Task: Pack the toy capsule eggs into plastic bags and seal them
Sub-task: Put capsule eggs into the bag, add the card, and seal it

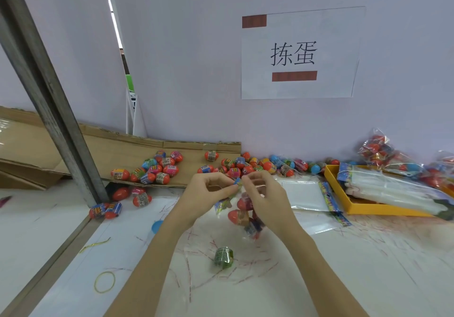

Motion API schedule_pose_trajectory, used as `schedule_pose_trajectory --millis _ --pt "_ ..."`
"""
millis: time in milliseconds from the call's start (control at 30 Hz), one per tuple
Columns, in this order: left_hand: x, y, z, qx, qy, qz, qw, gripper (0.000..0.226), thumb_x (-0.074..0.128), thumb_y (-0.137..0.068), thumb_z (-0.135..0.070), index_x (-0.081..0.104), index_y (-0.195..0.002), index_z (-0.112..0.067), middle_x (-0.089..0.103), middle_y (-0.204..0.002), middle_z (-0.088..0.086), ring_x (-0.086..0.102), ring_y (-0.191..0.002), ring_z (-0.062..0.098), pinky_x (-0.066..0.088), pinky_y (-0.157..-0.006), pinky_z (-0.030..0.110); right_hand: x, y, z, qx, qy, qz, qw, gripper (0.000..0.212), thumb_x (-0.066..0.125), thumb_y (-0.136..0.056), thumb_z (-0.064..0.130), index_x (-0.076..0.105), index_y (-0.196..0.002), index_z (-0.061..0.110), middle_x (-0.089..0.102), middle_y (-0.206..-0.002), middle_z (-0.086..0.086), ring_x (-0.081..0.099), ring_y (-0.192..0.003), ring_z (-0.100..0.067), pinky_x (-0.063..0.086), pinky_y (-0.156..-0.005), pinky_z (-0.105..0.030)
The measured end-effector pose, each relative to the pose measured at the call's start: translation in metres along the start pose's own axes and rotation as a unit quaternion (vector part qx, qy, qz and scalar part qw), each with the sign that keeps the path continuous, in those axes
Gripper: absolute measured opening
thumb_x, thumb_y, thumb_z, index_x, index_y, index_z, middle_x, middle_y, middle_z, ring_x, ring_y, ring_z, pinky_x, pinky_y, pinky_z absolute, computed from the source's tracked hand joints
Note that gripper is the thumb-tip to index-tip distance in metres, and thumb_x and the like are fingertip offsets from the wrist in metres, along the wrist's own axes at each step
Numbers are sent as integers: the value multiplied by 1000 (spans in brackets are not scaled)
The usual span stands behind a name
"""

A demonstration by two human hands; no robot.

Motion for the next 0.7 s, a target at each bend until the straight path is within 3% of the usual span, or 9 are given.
schedule_pose_trajectory --millis 67,167,267,367,467,700 --pt "-10 -1 1 6 22 -34 999 7 80 -92 -15 82 -91 -21 79 -94 4 75 -90 17 59 -83 26 -5 -1 -8 59 -45 -15 997 27 51 -103 51 58 -117 30 65 -107 17 67 -100 -5 52 -76 -13" --pt "-20 -2 -1 21 63 -80 995 11 74 -96 -14 80 -95 -23 78 -97 2 71 -91 12 57 -84 21 -8 -2 -21 118 -104 -11 987 35 54 -103 49 64 -123 22 70 -116 4 68 -109 -18 58 -95 -38" --pt "-31 -2 1 24 90 -122 988 8 68 -101 -16 75 -102 -19 78 -95 -4 72 -89 6 55 -78 15 -4 -1 -22 133 -175 14 976 21 67 -99 35 78 -110 21 78 -102 2 73 -102 -18 61 -86 -29" --pt "-32 -3 4 10 123 -138 983 10 63 -103 -12 70 -110 -7 79 -93 -2 73 -82 8 57 -71 18 -10 -2 -20 99 -127 -14 987 7 74 -94 29 79 -93 34 77 -90 16 70 -95 -5 52 -78 -19" --pt "-33 -3 5 10 121 -160 980 13 63 -104 -12 68 -113 -5 79 -96 1 72 -86 11 57 -74 19 -12 -2 -16 72 -124 -21 989 8 75 -94 29 79 -94 35 77 -89 19 70 -90 1 54 -79 -18" --pt "-32 1 0 44 66 -191 978 6 72 -98 -20 74 -103 -17 79 -91 -3 74 -88 11 58 -76 17 -16 -2 -22 92 -139 -58 984 6 76 -93 24 82 -94 24 79 -84 8 73 -83 -8 55 -66 -18"
Point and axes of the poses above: each hand's wrist, its own y-axis away from the middle knuckle, its own x-axis out of the palm, z = x × y, the point moved 9 cm from there along -y, towards the middle knuckle
